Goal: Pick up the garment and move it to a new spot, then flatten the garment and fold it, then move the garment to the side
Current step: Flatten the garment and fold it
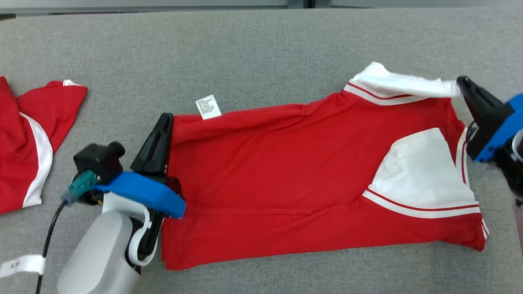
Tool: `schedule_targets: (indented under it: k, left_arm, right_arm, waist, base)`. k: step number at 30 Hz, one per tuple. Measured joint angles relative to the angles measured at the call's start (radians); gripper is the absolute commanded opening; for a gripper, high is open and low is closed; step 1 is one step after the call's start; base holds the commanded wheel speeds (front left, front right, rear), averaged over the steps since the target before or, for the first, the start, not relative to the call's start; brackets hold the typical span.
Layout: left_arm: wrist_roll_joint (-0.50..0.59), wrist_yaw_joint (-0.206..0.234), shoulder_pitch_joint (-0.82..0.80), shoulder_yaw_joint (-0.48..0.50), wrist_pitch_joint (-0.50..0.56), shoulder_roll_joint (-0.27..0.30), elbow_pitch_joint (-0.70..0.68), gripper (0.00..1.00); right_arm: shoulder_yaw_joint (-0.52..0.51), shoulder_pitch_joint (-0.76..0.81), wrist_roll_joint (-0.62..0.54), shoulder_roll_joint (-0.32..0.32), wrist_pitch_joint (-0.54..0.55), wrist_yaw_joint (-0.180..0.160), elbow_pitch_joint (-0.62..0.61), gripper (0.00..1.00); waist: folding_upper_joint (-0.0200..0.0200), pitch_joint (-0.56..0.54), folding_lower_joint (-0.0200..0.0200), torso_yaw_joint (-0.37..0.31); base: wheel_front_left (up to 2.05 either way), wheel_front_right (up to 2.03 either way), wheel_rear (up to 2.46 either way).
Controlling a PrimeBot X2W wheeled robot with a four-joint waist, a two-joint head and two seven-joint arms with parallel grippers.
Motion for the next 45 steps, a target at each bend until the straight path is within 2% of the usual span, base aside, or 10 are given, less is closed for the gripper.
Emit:
schedule_targets:
  k: [5,13,23,25,26,27,28,29,38,45]
  left_arm:
    - [0.005,0.000,0.064,-0.003,-0.044,0.012,0.026,0.00]
    - [0.031,0.002,0.118,-0.018,-0.082,0.018,0.067,0.00]
    - [0.063,0.013,0.134,-0.018,-0.107,0.011,0.127,0.00]
    - [0.063,0.018,0.146,-0.014,-0.109,0.006,0.138,0.23]
    - [0.063,0.018,0.146,-0.014,-0.109,0.006,0.138,0.23]
    - [0.063,0.022,0.151,-0.011,-0.109,0.004,0.143,0.48]
    - [0.063,0.023,0.157,-0.009,-0.110,0.002,0.145,0.95]
    - [0.063,0.026,0.165,-0.005,-0.110,-0.003,0.148,1.00]
    - [0.091,0.035,0.207,0.082,-0.113,-0.035,0.067,1.00]
    - [0.182,0.048,0.218,0.134,-0.113,-0.043,0.012,1.00]
  right_arm:
    - [-0.059,0.163,0.011,0.019,0.059,0.000,-0.139,0.00]
    - [-0.149,0.376,0.007,0.104,0.147,0.000,-0.296,0.00]
    - [-0.223,0.535,-0.013,0.189,0.245,0.000,-0.427,0.00]
    - [-0.234,0.549,-0.020,0.196,0.263,0.000,-0.429,0.00]
    - [-0.234,0.549,-0.020,0.196,0.263,0.000,-0.429,0.00]
    - [-0.239,0.557,-0.026,0.202,0.268,0.000,-0.429,0.35]
    - [-0.247,0.563,-0.034,0.208,0.271,0.000,-0.428,1.00]
    - [-0.251,0.568,-0.039,0.213,0.278,0.000,-0.428,1.00]
    - [-0.298,0.564,-0.107,0.242,0.264,0.000,-0.431,1.00]
    - [-0.329,0.460,-0.193,0.266,0.276,0.000,-0.290,1.00]
  waist:
    - [0.0000,-0.040,-0.0001,-0.017]
    - [0.0000,-0.084,0.0000,-0.027]
    - [0.0000,-0.120,0.0000,-0.042]
    - [0.0000,-0.129,0.0001,-0.044]
    - [0.0000,-0.129,0.0001,-0.044]
    - [0.0000,-0.133,0.0001,-0.046]
    - [0.0000,-0.138,0.0001,-0.046]
    - [0.0000,-0.143,0.0000,-0.046]
    - [0.0000,-0.190,0.0000,-0.036]
    - [0.0000,-0.200,0.0001,-0.021]
  base:
    - [0.00,0.00,0.00]
    - [0.00,0.00,0.00]
    - [0.00,0.00,0.00]
    - [0.00,0.00,0.00]
    - [0.00,0.00,0.00]
    - [0.00,0.00,0.00]
    - [0.00,0.00,0.00]
    - [0.00,0.00,0.00]
    - [0.00,0.00,0.00]
    - [0.00,0.00,0.00]
